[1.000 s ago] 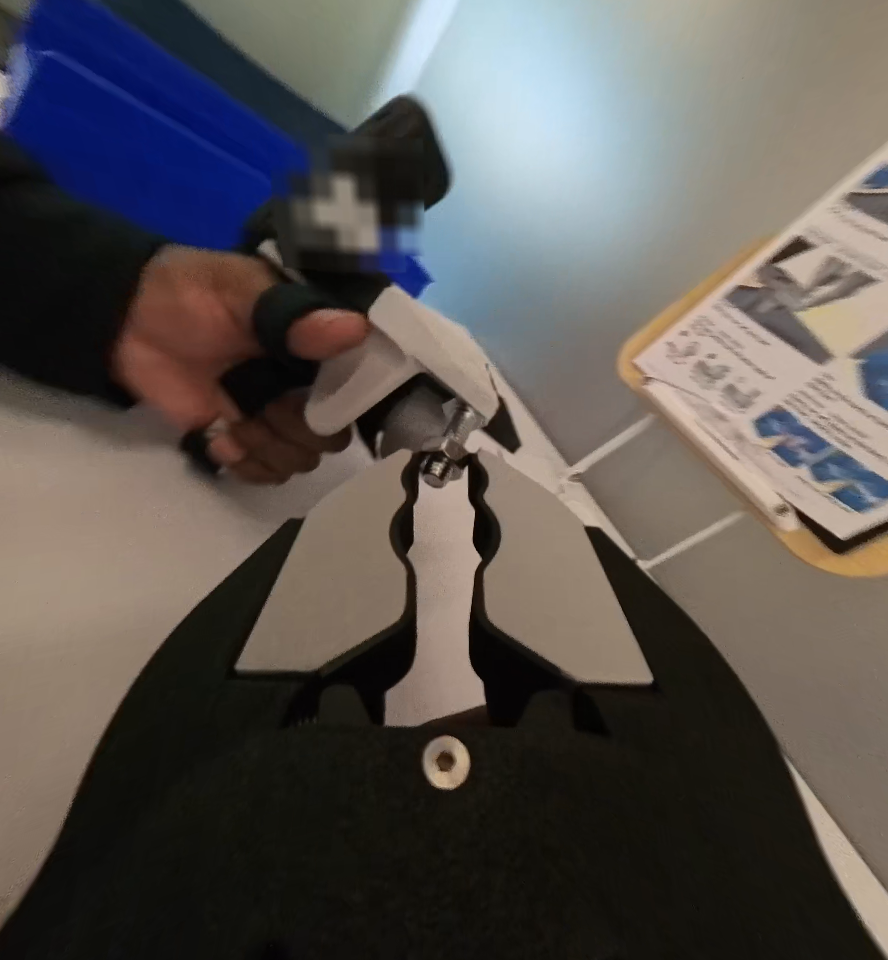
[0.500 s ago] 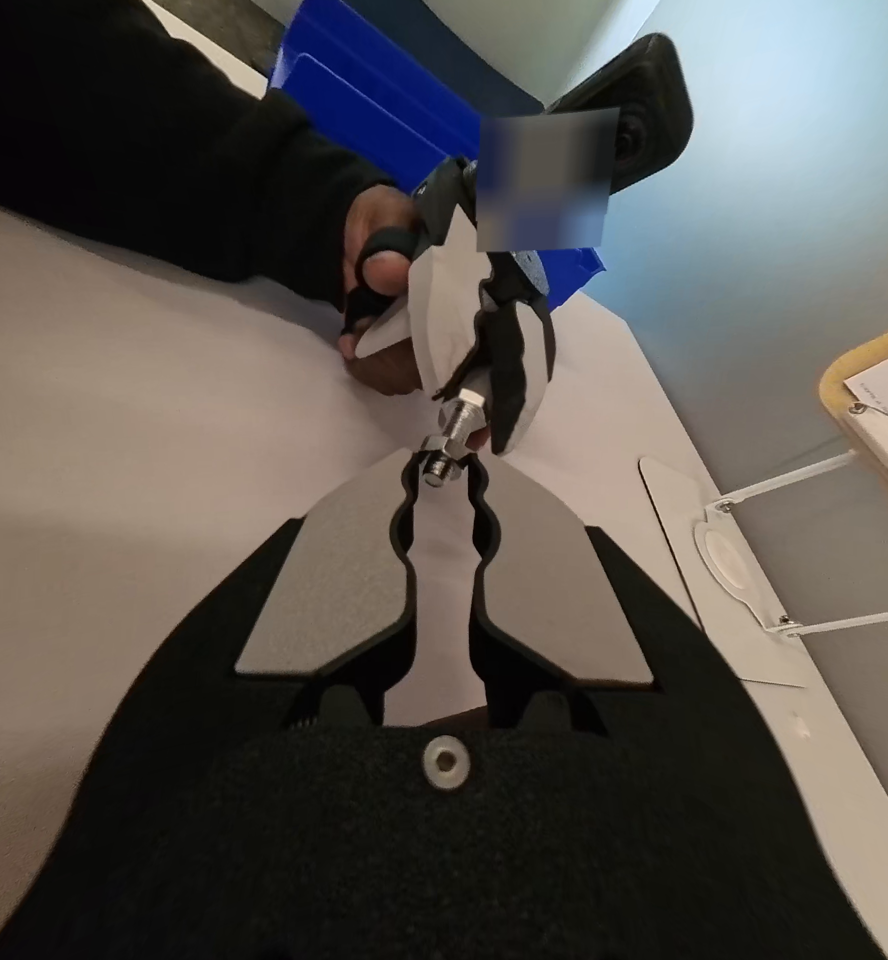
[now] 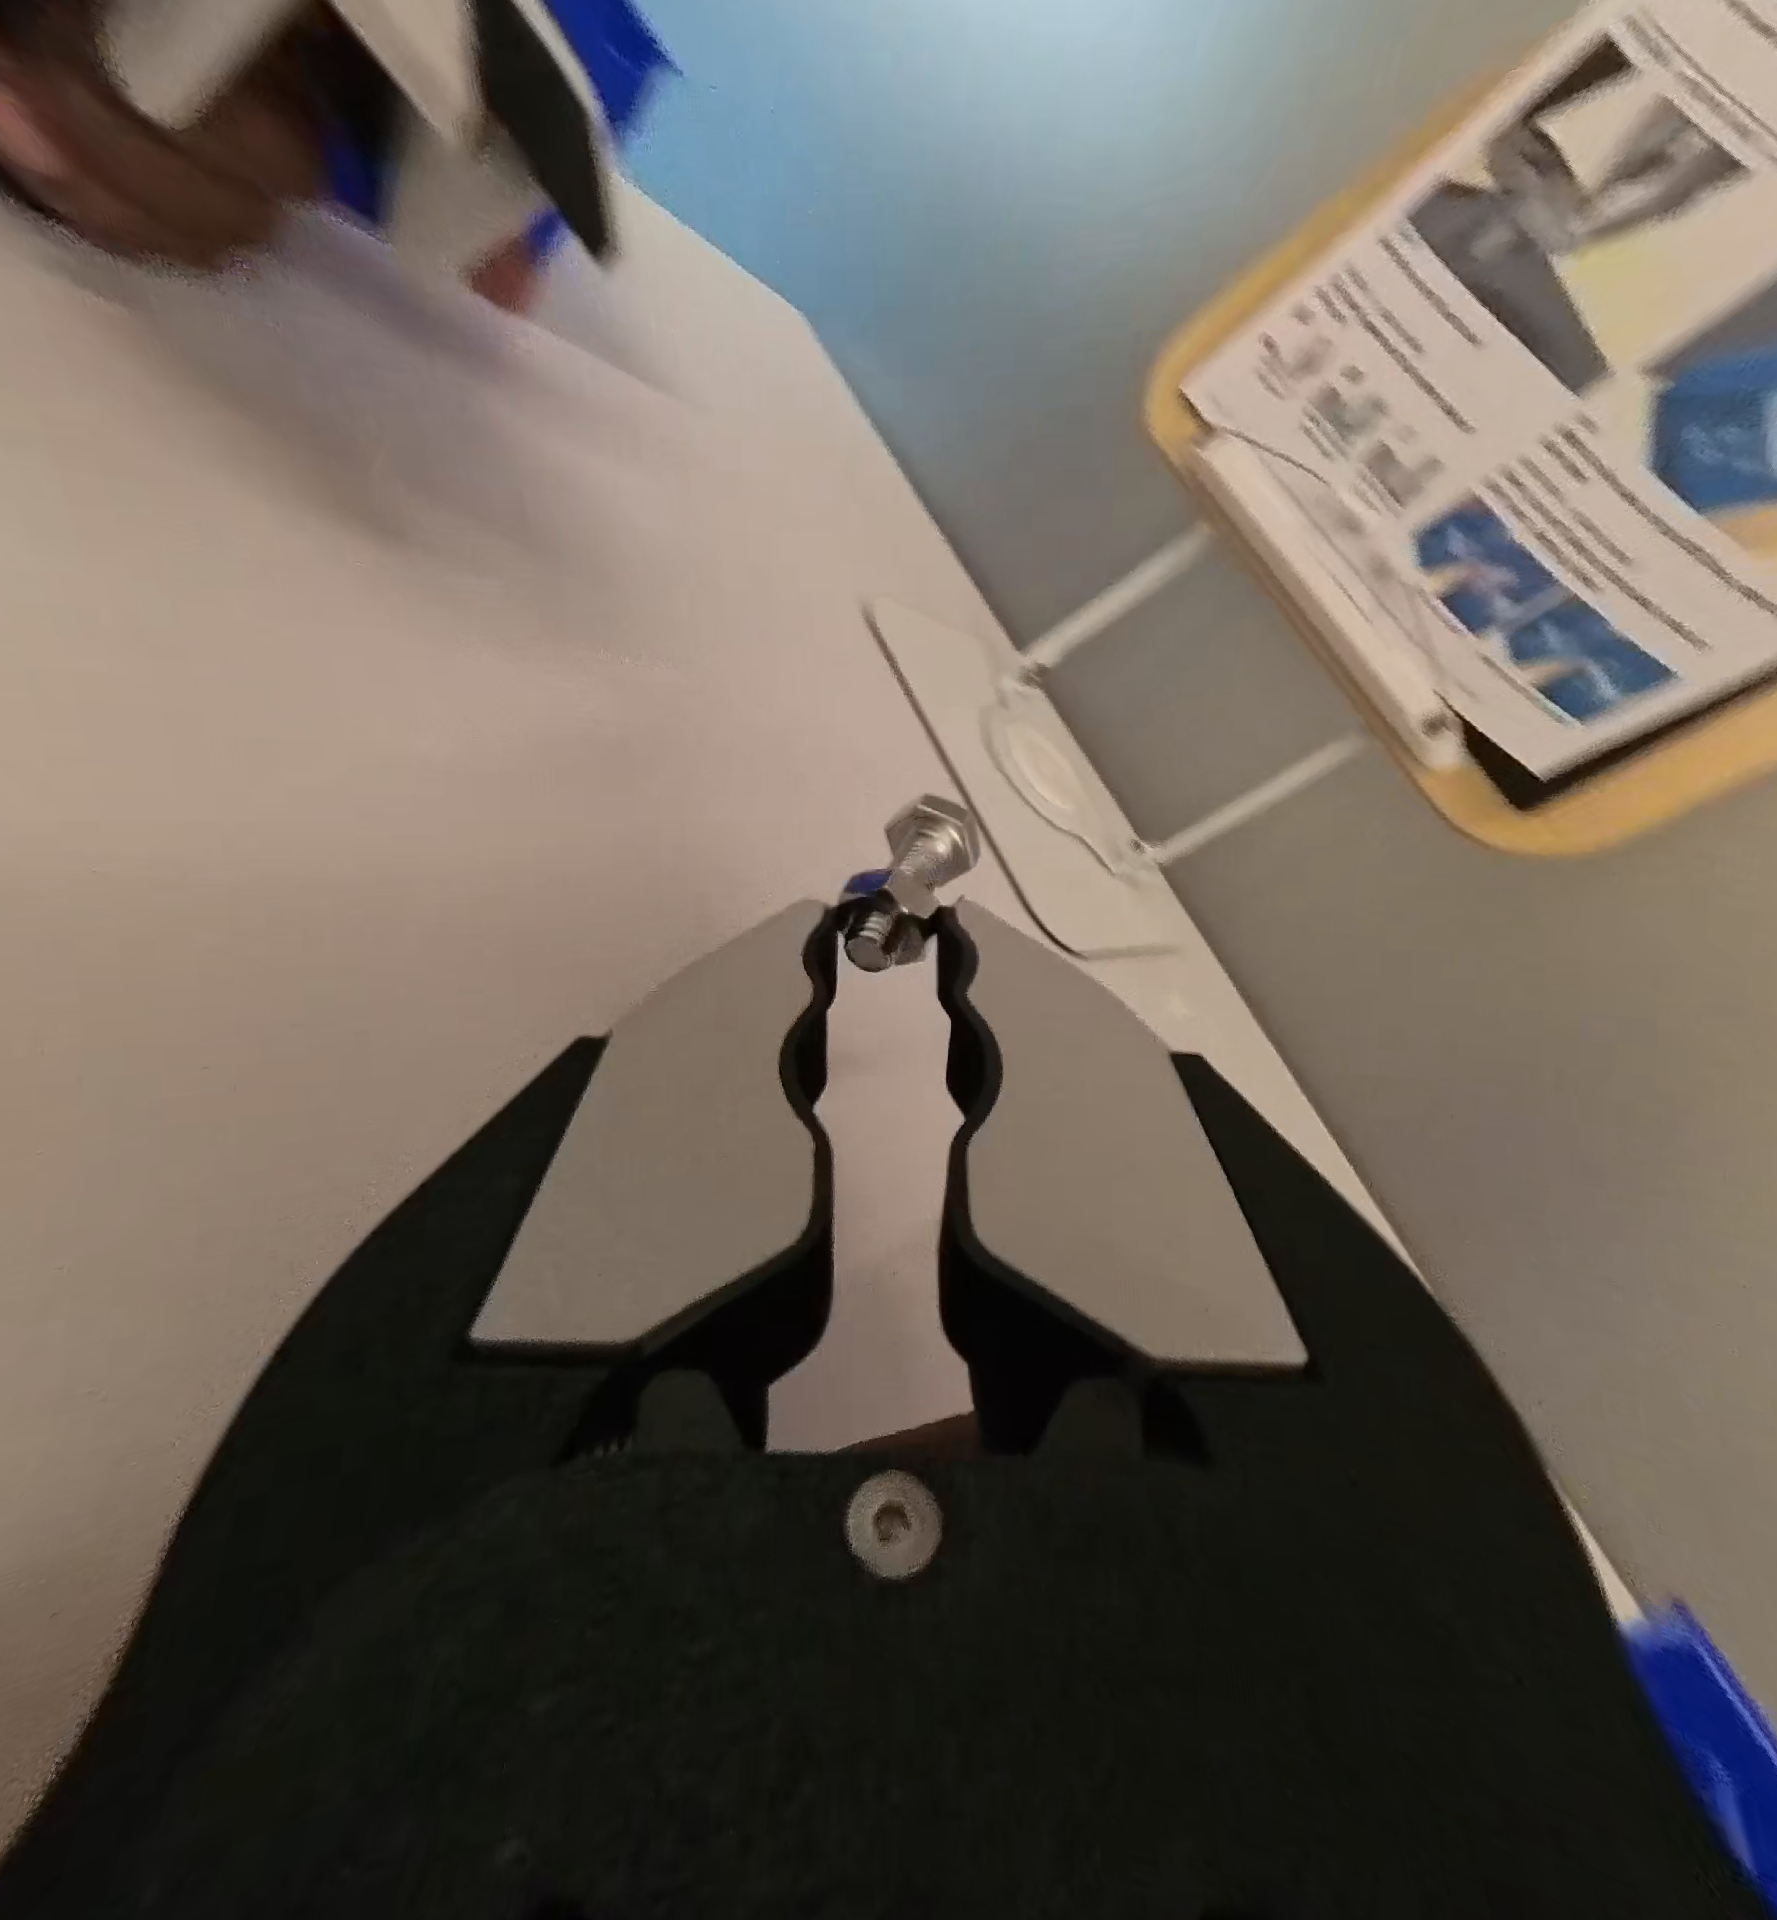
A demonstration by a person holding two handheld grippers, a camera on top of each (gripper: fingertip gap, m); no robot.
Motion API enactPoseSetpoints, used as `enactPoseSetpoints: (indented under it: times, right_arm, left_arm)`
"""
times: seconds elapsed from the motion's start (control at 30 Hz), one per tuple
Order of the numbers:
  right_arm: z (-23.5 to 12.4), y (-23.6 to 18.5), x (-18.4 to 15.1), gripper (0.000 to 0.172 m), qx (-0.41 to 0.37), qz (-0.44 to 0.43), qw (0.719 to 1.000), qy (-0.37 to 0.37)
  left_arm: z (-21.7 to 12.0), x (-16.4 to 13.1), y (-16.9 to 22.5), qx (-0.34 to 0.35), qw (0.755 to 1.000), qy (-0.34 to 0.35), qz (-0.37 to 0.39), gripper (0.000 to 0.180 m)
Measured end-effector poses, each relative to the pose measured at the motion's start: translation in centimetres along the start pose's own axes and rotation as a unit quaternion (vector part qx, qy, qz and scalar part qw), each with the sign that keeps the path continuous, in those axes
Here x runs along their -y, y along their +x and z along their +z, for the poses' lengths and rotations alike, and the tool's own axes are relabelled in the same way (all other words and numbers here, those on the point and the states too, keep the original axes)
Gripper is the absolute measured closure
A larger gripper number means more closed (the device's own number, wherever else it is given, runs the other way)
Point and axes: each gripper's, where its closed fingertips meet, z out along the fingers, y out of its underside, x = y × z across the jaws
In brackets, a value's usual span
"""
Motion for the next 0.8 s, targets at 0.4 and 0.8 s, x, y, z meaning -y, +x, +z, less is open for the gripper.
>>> enactPoseSetpoints:
  times: [0.4, 0.8]
  right_arm:
    - [-2.0, 7.7, -6.2, 0.154, -0.156, 0.017, 0.983, -0.091]
    - [-1.9, 2.4, -0.7, 0.154, -0.011, 0.006, 1.0, 0.019]
  left_arm:
    - [-0.1, 0.0, -1.2, 0.051, 0.998, -0.003, 0.036, 0.15]
    - [0.5, 1.8, 2.1, -0.045, 0.998, 0.048, 0.0, 0.149]
